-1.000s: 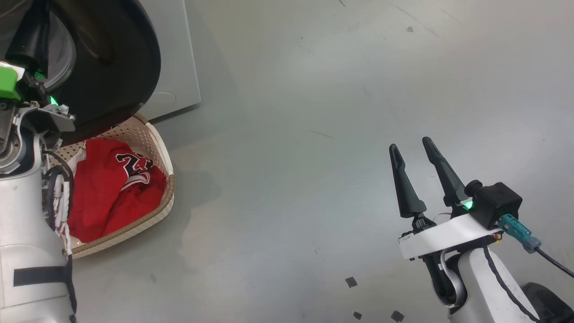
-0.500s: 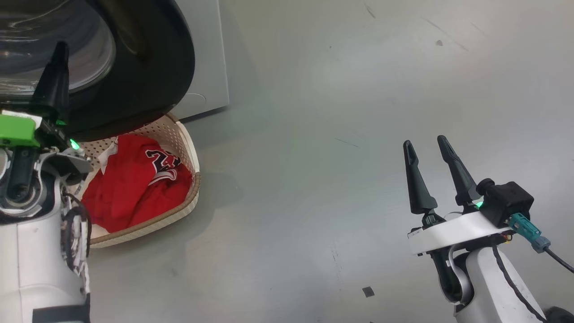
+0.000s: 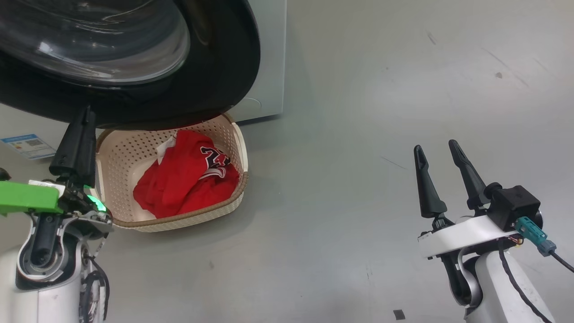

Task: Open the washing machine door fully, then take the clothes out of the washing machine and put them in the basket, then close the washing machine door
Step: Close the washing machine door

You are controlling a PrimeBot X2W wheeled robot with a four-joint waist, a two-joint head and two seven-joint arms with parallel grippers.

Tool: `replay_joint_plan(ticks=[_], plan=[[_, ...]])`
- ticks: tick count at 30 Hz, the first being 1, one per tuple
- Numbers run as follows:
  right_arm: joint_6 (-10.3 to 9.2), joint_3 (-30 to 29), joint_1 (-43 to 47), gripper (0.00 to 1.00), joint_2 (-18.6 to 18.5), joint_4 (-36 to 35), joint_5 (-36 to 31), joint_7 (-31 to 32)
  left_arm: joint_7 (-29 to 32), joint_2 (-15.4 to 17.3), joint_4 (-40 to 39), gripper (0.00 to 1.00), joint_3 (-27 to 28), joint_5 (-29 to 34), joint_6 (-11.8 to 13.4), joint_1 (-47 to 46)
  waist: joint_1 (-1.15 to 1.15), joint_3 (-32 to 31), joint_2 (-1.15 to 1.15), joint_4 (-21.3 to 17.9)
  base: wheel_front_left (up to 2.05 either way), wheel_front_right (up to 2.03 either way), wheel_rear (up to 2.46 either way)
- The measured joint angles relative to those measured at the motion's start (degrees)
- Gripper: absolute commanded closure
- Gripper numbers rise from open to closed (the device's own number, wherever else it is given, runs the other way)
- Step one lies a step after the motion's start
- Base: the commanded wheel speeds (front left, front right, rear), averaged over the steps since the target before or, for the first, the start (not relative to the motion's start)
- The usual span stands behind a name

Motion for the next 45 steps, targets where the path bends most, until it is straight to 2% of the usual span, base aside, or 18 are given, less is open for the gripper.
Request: replay_joint_plan(ticks=[1, 6, 11, 15, 22, 28, 33, 34, 45], plan=[[0.00, 0.0, 0.1, 0.00, -0.1, 0.0, 0.0, 0.0, -0.2, 0.0, -1.0, 0.00, -0.4, 0.0, 0.0, 0.7, 0.00, -0.3, 0.00, 0.7, 0.00, 0.00, 0.00], [0.00, -0.4, 0.8, 0.00, -0.6, 0.3, -0.5, 0.0, -2.3, 0.0, -4.2, 0.00, -2.0, 0.8, 0.0, 4.3, 0.00, -1.6, 0.00, 3.9, 0.00, 0.00, 0.00], [0.00, -0.8, 1.7, 0.00, -0.8, 0.3, -0.6, 0.0, -5.6, 0.0, -8.4, 0.00, -3.8, 6.5, 0.0, 7.4, 0.00, -3.0, 0.00, 6.9, 0.00, 0.00, 0.00], [-0.01, -1.1, 2.1, 0.00, -1.2, 0.3, -1.0, 0.0, -9.4, 0.2, -11.9, 0.00, -5.7, 16.8, 0.0, 9.3, 0.00, -4.1, 0.00, 9.0, 0.00, 0.00, 0.00], [-0.11, -2.0, 2.9, 0.00, -1.6, 0.4, -1.5, 0.0, -18.9, 4.2, -15.1, 0.00, -6.8, 34.5, 0.0, 12.7, 0.00, -6.5, 0.00, 11.4, 0.00, 0.00, 0.00], [-0.18, -2.0, 4.3, 0.00, -1.7, 0.7, -1.7, 0.0, -24.7, 8.6, -14.4, 0.00, -8.3, 51.1, 0.1, 17.7, 0.00, -8.7, 0.00, 12.7, 0.00, 0.00, 0.00], [-0.19, -1.9, 5.6, 0.00, -1.7, 0.9, -2.0, 0.0, -27.8, 10.1, -14.3, 0.00, -10.3, 60.9, 3.3, 20.6, 0.00, -10.3, 0.00, 13.5, 0.00, 0.00, 0.00], [-0.20, -1.6, 6.2, 0.00, -1.6, 1.0, -2.1, 0.0, -28.5, 10.4, -14.3, 0.00, -11.0, 63.4, 4.5, 21.6, 0.00, -10.8, 0.00, 13.6, 0.00, 0.00, 0.00], [-1.12, -1.4, 9.0, 0.00, -1.5, 1.9, -2.6, 0.0, -28.8, 10.2, -13.4, 0.00, -15.2, 70.4, 9.9, 26.2, 0.00, -12.2, 0.00, 13.3, 0.00, 0.00, 0.00]])
